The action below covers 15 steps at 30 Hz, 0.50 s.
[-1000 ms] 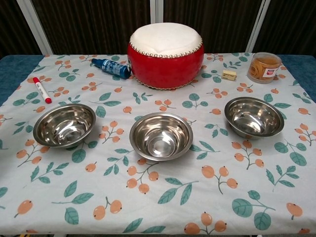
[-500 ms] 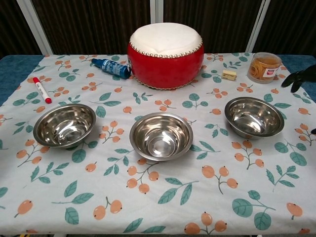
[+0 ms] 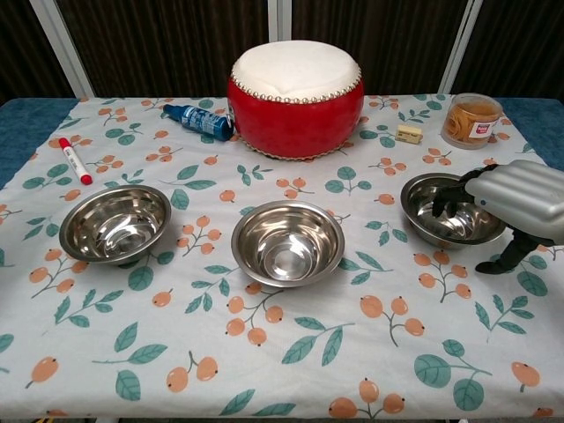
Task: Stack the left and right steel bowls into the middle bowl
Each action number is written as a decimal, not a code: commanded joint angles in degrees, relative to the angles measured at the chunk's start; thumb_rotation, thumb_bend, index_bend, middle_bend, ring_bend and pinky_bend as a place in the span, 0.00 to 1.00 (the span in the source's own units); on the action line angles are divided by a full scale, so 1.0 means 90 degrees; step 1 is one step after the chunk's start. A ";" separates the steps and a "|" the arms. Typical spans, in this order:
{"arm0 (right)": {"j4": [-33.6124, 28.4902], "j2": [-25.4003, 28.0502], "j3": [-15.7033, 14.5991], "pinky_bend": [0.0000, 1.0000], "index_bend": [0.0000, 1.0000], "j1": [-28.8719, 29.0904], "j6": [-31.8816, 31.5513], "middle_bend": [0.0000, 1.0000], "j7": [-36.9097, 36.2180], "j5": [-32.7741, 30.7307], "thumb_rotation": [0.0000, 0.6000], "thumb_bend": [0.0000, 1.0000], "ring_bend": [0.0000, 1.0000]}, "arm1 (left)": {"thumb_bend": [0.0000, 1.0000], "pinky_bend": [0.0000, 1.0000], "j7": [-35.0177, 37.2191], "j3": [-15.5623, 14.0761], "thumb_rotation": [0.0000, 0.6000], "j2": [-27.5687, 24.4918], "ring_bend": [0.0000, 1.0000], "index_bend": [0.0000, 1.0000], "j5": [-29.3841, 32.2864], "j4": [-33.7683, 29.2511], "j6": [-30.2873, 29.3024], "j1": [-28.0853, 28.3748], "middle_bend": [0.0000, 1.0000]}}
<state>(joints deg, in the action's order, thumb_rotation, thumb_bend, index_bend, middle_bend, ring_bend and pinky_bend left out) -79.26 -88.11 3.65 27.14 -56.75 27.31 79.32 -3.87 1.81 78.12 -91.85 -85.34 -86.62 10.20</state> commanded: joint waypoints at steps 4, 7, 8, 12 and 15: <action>0.0338 -0.0252 0.0048 0.35 0.46 0.0165 0.0073 0.44 0.0027 -0.0069 1.00 0.20 0.32 | 0.16 0.30 0.0050 0.0015 1.00 0.0007 0.21 0.24 0.0020 0.0046 0.0035 0.0026 0.29; 0.0459 -0.0334 0.0055 0.44 0.56 0.0222 0.0115 0.51 0.0048 -0.0121 1.00 0.28 0.39 | 0.16 0.30 0.0065 0.0014 1.00 0.0009 0.21 0.24 0.0042 0.0067 0.0069 0.0037 0.29; 0.0489 -0.0354 0.0051 0.46 0.59 0.0237 0.0133 0.52 0.0060 -0.0138 1.00 0.29 0.41 | 0.16 0.30 0.0068 0.0012 1.00 0.0009 0.21 0.24 0.0046 0.0073 0.0080 0.0040 0.29; 0.0544 -0.0407 0.0047 0.55 0.67 0.0273 0.0178 0.58 0.0079 -0.0239 1.00 0.36 0.47 | 0.16 0.30 0.0088 0.0008 1.00 0.0006 0.21 0.24 0.0060 0.0086 0.0098 0.0044 0.29; 0.0525 -0.0407 0.0041 0.59 0.70 0.0286 0.0167 0.60 0.0078 -0.0276 1.00 0.40 0.50 | 0.16 0.30 0.0100 0.0010 1.00 0.0001 0.21 0.24 0.0068 0.0087 0.0107 0.0049 0.29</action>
<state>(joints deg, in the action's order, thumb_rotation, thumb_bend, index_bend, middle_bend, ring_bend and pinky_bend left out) -74.52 -91.77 4.04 29.70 -55.24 28.01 76.85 -2.97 1.90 78.14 -91.24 -84.55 -85.66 10.64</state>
